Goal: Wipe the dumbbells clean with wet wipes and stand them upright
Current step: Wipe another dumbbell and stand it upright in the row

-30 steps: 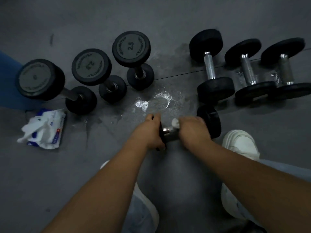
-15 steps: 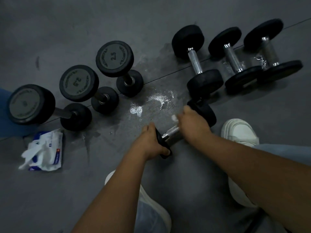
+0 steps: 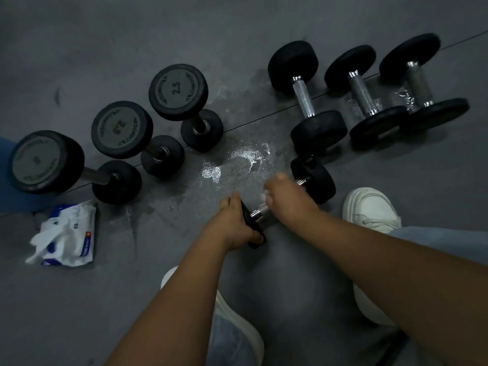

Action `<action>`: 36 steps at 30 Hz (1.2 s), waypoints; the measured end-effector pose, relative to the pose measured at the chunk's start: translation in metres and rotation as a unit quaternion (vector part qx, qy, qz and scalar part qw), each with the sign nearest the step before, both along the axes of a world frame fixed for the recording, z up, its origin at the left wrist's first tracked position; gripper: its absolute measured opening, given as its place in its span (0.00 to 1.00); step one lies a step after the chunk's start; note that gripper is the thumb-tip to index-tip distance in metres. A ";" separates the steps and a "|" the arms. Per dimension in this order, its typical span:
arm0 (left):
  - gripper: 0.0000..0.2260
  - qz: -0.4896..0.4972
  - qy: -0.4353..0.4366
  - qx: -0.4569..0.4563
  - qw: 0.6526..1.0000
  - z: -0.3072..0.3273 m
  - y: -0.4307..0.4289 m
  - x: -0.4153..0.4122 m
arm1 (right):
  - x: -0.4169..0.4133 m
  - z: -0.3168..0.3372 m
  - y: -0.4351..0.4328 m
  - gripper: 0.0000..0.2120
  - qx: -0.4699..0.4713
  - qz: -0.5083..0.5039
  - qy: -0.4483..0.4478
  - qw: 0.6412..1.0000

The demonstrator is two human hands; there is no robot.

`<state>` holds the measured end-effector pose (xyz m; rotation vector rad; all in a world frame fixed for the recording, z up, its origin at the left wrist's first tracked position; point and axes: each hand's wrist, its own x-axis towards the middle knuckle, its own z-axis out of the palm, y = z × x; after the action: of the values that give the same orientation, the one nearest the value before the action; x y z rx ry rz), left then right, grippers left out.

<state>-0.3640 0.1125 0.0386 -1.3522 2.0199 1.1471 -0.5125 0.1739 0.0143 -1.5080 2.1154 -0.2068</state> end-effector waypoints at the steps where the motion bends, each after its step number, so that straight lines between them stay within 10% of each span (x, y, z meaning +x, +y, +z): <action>1: 0.57 0.002 0.001 -0.001 1.000 0.000 0.001 0.000 | -0.003 -0.005 -0.002 0.10 -0.005 -0.033 -0.004 0.999; 36: 0.57 -0.002 0.013 -0.010 1.000 -0.003 0.005 0.001 | 0.008 -0.003 0.010 0.10 0.028 -0.025 -0.091 0.995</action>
<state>-0.3631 0.1179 0.0358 -1.3493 2.0579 1.1511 -0.5046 0.1836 0.0111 -1.3511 1.9987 -0.2893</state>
